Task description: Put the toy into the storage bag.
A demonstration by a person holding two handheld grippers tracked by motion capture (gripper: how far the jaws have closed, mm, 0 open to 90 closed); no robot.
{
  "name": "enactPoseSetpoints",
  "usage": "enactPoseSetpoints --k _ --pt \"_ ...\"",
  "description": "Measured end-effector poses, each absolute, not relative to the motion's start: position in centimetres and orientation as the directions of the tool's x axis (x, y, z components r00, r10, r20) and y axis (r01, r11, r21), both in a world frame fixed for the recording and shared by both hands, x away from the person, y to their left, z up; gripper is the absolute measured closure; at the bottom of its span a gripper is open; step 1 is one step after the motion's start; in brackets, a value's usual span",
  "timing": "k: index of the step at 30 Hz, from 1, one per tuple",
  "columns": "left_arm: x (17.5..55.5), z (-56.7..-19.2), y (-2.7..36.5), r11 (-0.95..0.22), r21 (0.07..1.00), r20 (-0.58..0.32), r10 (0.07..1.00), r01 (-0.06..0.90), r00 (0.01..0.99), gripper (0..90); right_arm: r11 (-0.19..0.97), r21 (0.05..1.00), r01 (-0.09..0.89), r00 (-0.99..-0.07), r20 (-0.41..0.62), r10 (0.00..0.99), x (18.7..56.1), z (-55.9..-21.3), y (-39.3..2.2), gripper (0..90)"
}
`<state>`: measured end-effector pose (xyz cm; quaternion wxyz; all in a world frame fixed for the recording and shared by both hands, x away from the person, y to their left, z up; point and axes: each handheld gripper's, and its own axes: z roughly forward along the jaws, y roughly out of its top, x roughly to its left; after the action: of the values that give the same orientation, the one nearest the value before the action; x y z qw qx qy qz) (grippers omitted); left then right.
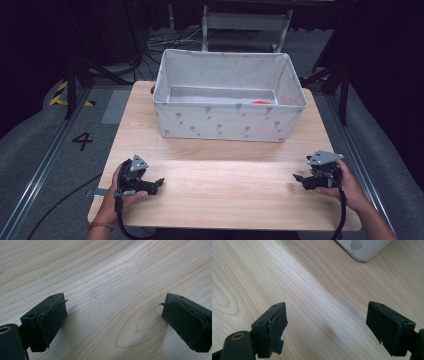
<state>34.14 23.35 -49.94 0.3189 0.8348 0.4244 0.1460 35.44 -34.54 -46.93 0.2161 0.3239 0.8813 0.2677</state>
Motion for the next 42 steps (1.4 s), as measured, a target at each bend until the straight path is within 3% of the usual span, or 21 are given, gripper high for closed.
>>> enactPoseSetpoints --k 17,23,42 --pt "34.1 -49.9 23.3 -0.436 0.656 -0.028 0.802 0.616 0.597 6.2 0.536 0.691 0.485 -0.694 -0.069 0.717 32.2 -49.7 -36.8 18.1" --pt "34.2 -49.9 23.4 -0.442 0.659 -0.016 0.801 0.609 0.598 6.2 0.432 0.729 0.530 -0.653 0.026 0.757 31.6 -50.5 -37.9 17.6" --pt "34.0 -49.9 23.3 -0.430 0.653 -0.022 0.811 0.623 0.584 5.9 0.431 0.726 0.536 -0.644 0.022 0.765 31.6 -50.6 -37.9 15.2"
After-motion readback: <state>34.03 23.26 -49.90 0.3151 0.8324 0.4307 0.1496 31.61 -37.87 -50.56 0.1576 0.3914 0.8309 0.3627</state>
